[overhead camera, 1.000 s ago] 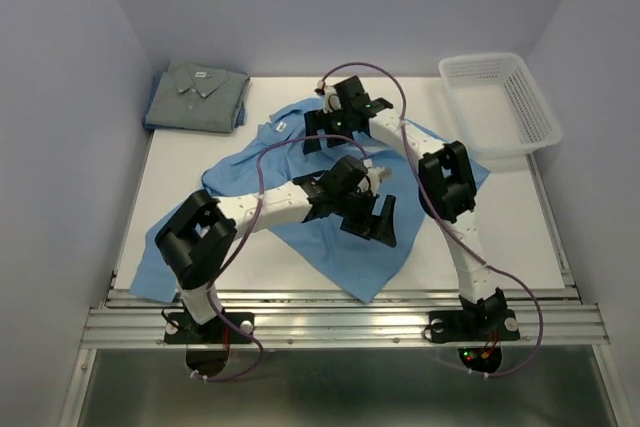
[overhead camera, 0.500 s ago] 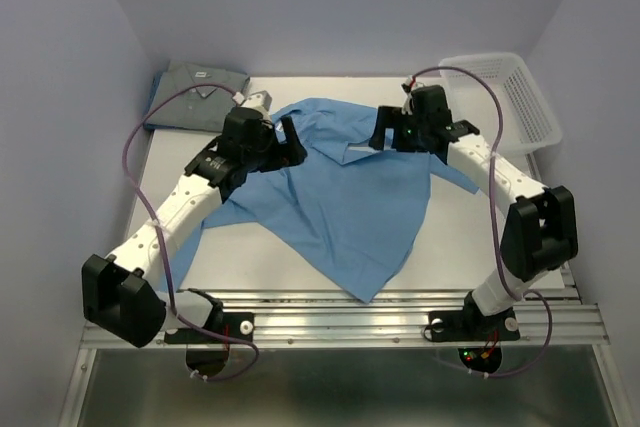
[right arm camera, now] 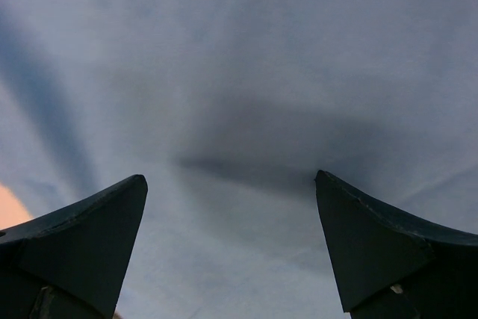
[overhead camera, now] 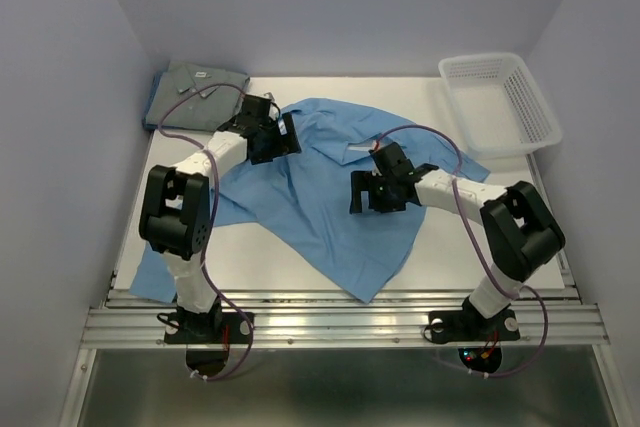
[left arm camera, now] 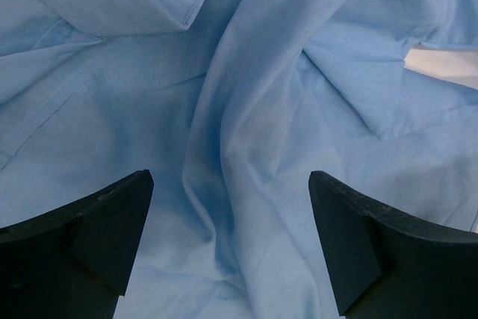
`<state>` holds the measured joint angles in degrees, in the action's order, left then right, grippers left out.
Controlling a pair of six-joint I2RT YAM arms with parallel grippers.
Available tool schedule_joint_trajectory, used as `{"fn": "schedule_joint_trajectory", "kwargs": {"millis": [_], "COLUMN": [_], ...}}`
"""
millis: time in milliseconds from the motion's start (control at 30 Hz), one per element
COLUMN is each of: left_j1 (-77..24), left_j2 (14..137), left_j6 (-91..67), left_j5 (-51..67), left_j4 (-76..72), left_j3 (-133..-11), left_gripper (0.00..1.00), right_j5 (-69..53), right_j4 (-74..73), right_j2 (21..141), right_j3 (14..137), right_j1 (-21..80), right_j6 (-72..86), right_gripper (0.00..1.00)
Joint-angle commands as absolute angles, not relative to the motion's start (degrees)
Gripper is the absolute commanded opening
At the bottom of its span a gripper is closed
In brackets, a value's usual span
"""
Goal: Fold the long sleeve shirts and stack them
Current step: Fold the shirt
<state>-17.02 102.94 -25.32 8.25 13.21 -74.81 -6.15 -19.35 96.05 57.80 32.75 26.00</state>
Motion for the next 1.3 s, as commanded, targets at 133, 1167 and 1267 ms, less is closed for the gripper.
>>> {"fn": "schedule_joint_trajectory", "kwargs": {"millis": [133,1167,1267], "left_j1": [-17.23,-28.30,-28.21], "left_j2": [107.13,120.67,121.29], "left_j6": [-23.90,15.90,17.13], "left_j5": [12.22,-10.02,-9.76], "left_j4": [10.37,23.11,24.17], "left_j3": [-80.50,-99.75,-99.50], "left_gripper": [0.99,0.99,0.99], "right_j5": [-5.01,-6.15,-5.80], "right_j4": [-19.86,-25.93,-25.93], "right_j2": [93.61,82.53,82.88], "right_j3": [44.58,39.29,39.55], "right_j1": [22.10,1.14,1.14], "right_j6": [30.85,28.48,28.39], "right_gripper": [1.00,1.00,1.00]}}
